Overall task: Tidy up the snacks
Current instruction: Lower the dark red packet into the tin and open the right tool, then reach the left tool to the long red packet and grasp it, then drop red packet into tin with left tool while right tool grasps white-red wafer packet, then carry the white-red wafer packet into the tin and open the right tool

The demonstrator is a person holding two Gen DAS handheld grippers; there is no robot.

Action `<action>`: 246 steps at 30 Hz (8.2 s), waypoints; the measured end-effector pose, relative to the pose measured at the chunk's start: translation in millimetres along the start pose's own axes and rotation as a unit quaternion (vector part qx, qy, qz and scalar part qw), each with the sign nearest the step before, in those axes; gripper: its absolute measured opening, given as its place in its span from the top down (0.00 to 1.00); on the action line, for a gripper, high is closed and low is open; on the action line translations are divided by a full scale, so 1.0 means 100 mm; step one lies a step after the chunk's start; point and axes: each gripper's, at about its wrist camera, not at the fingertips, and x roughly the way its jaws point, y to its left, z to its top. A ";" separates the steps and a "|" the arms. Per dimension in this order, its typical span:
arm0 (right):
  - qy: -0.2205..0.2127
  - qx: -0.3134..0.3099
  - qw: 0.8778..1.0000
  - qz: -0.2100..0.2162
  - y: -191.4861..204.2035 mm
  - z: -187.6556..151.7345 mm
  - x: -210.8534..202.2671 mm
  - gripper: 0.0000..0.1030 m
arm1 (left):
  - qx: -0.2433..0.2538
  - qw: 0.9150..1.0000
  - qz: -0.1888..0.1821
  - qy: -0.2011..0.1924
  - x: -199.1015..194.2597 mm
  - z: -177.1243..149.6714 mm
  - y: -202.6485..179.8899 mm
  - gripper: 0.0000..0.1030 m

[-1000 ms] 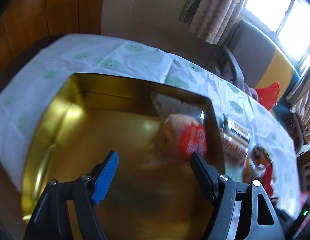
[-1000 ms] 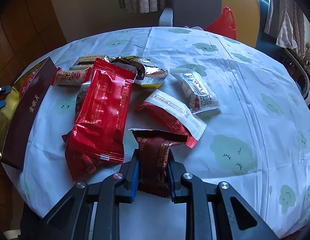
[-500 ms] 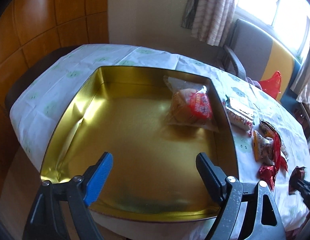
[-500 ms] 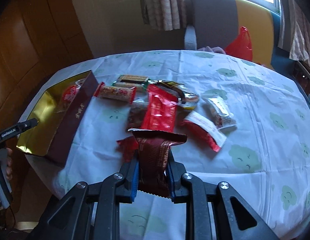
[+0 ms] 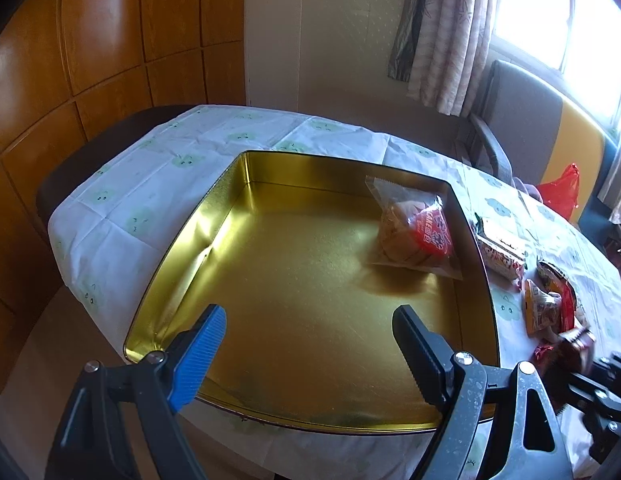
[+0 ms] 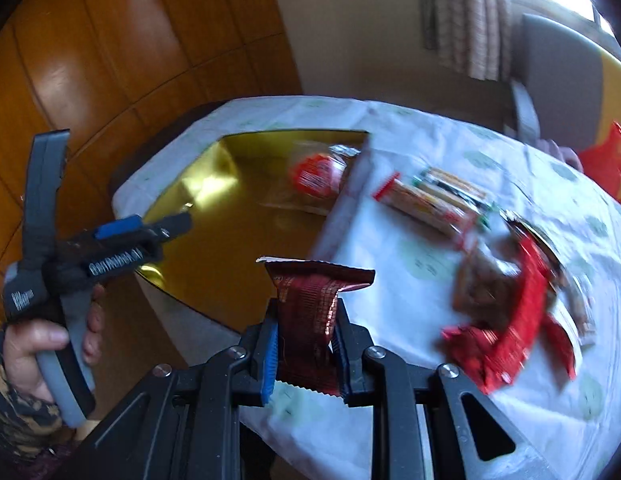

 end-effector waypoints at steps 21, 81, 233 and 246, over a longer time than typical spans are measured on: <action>0.004 0.054 0.998 -0.013 0.04 0.28 0.53 0.69 | -0.017 1.000 0.005 0.008 0.12 -0.03 0.13 0.17; -0.006 0.227 0.946 -0.232 -1.52 -1.14 -0.50 0.64 | 0.160 0.983 -0.092 -0.012 -0.28 -0.21 -1.18 0.17; -0.010 0.019 1.000 0.018 -0.41 0.10 -0.26 0.75 | 0.003 0.999 0.002 -0.037 -0.14 0.13 0.10 0.43; 0.070 -0.082 0.993 0.047 0.58 0.36 0.75 0.75 | -0.015 1.000 0.006 -0.023 -0.03 0.12 0.26 0.43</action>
